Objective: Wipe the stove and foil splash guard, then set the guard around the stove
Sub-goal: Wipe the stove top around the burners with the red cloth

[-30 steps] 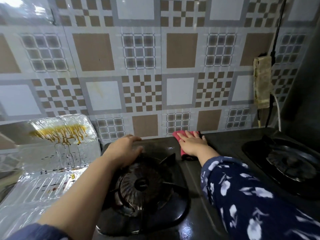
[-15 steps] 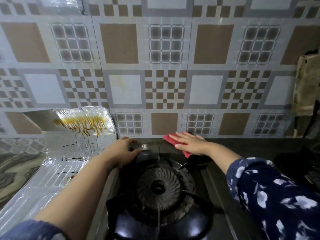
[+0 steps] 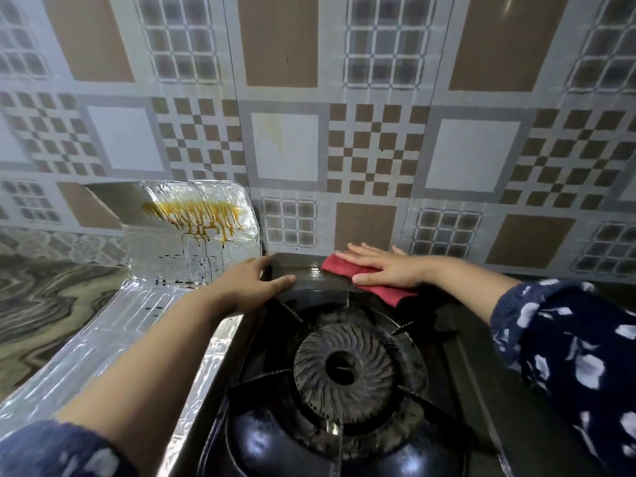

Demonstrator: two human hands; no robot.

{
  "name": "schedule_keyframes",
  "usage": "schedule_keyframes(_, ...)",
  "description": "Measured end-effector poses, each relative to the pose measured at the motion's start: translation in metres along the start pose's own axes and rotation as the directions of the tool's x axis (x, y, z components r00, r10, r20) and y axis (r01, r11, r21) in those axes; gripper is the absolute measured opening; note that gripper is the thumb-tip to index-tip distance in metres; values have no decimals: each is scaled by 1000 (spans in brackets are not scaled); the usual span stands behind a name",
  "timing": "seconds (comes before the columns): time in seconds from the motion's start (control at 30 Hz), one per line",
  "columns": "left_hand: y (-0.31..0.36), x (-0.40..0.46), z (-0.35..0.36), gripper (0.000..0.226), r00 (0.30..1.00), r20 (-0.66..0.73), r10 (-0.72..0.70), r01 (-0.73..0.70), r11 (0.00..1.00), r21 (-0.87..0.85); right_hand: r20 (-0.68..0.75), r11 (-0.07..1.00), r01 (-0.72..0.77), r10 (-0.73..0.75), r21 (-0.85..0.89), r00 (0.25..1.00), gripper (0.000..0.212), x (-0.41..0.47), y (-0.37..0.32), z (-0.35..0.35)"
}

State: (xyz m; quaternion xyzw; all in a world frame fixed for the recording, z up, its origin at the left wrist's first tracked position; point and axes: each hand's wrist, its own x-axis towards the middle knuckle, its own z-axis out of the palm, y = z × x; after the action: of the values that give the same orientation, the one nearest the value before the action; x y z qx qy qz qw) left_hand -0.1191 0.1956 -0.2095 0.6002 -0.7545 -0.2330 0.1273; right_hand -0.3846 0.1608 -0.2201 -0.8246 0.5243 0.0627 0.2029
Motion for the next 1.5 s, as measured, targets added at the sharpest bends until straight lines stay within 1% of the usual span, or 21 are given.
schedule_keyframes(0.1,-6,-5,0,71,999,49,-24,26,999,-44,40,997,70,-69,-29,997,49,16,-14,-3)
schedule_keyframes(0.13,-9,-6,-1,77,997,66,-35,39,998,-54,48,995,89,-87,-38,995,47,19,-19,-3)
schedule_keyframes(0.27,-17,-8,-4,123,993,96,-67,73,996,-54,82,988,141,-137,-55,987,44,34,-39,-9)
schedule_keyframes(0.33,-20,-7,-3,132,995,75,-60,63,997,-34,94,982,180,-174,-61,980,45,47,-52,-11)
schedule_keyframes(0.47,-23,-7,-3,130,999,35,-42,42,999,-21,106,969,247,-248,27,963,49,73,-70,-12)
schedule_keyframes(0.5,-22,-7,-3,126,999,34,-34,35,999,-18,100,967,252,-254,30,962,51,77,-71,-12)
schedule_keyframes(0.63,-12,-5,-3,94,1000,18,18,-18,999,26,18,962,270,-271,47,962,58,89,-73,-8)
schedule_keyframes(0.7,-6,-2,-2,90,999,26,39,-41,998,54,-3,968,245,-245,59,970,59,88,-70,-7)
schedule_keyframes(0.87,4,-2,3,92,999,27,35,-37,996,81,10,983,170,-171,70,985,55,75,-58,-9)
schedule_keyframes(1.0,12,-5,4,91,998,50,38,-46,985,168,4,994,41,-41,102,999,53,50,-32,-8)
schedule_keyframes(1.1,23,-7,9,88,997,49,64,-72,975,209,-51,992,-54,60,116,997,50,13,-8,-3)
schedule_keyframes(1.2,34,-9,17,85,994,62,95,-105,975,194,-146,977,-204,211,60,967,48,-30,14,9)
schedule_keyframes(1.27,44,-12,23,84,991,78,106,-121,968,218,-183,953,-303,301,15,936,47,-60,17,17)
schedule_keyframes(1.4,69,-33,34,67,990,86,109,-130,947,294,-236,917,-394,397,62,887,44,-114,8,40)
schedule_keyframes(1.5,78,-56,39,61,989,94,115,-138,944,299,-258,886,-453,463,98,848,45,-148,-12,64)
